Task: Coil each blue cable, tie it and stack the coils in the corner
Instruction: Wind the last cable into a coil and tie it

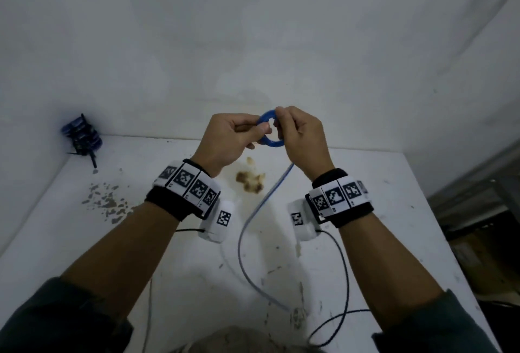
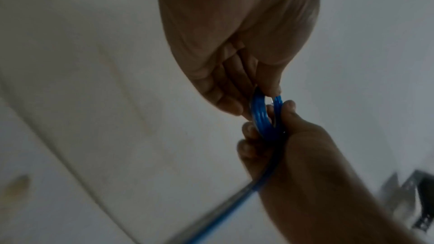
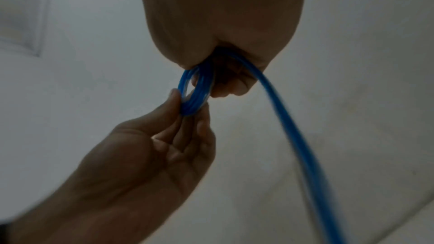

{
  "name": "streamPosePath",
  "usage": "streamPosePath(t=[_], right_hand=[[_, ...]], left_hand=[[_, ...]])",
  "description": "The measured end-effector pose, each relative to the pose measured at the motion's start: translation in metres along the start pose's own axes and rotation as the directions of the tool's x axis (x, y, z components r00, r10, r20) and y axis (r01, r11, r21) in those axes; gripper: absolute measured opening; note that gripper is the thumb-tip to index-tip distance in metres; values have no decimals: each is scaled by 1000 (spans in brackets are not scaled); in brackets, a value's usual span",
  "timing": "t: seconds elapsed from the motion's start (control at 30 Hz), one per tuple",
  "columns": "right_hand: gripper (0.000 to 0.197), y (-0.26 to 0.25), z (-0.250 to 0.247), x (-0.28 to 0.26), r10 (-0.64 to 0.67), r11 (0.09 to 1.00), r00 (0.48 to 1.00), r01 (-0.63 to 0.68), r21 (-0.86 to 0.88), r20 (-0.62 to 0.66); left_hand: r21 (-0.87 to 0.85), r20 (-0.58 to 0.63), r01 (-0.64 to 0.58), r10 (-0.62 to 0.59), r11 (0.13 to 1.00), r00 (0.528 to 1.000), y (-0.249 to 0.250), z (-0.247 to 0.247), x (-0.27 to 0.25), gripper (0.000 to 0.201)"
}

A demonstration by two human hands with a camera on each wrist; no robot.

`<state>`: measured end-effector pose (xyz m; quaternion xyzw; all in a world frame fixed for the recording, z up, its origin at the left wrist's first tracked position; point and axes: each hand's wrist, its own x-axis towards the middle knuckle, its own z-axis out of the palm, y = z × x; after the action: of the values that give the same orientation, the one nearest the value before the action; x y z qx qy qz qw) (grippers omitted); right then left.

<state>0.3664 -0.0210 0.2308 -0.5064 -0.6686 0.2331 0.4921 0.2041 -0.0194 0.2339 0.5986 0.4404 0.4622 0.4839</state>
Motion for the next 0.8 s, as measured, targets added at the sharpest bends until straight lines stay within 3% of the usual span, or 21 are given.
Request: streamPosePath(t=[0.07,0.13,0.27,0.37,0.43,0.5,0.57,0.6,0.7,0.8], right_hand=[[29,0,-6,5,-59,988,992,73,-134,109],[30,-5,-6,7,-76,992,991,86,-89,113],[29,-10,8,-2,8,989,986,18,150,-169],[27,-4,17,-6,6,994,968,22,109,-251],[27,4,10,-2,-61,998,981,59,-18,-186],[27,6,1,4,-123,982,992,118,-148,-24],[30,2,-5,9,-117,981,989,130,-145,91],[32,-1,-6,10,-103,989,991,111,-98,87],[38,-10,3,5,3,993,994,10,121,-107],[38,-15,24,-6,104,969,952,-32,245,-287]], left_hand=[[114,54,-20,14,993,998,5,-5,3,10],[118,0,-36,37,992,999,8,-4,6,7],[-161,-183,17,-47,987,982,8,13,3,9],[-219,-121,118,-147,968,982,3,18,-4,14],[-97,-48,113,-118,989,992,1,12,-4,15],[50,-1,52,-52,997,999,4,5,-1,14],[111,6,4,-4,994,1000,10,1,4,12],[95,-8,-9,10,995,1000,14,1,5,11],[-93,-121,-6,-5,996,993,18,7,11,9],[-288,-211,46,-110,956,971,18,18,9,9]])
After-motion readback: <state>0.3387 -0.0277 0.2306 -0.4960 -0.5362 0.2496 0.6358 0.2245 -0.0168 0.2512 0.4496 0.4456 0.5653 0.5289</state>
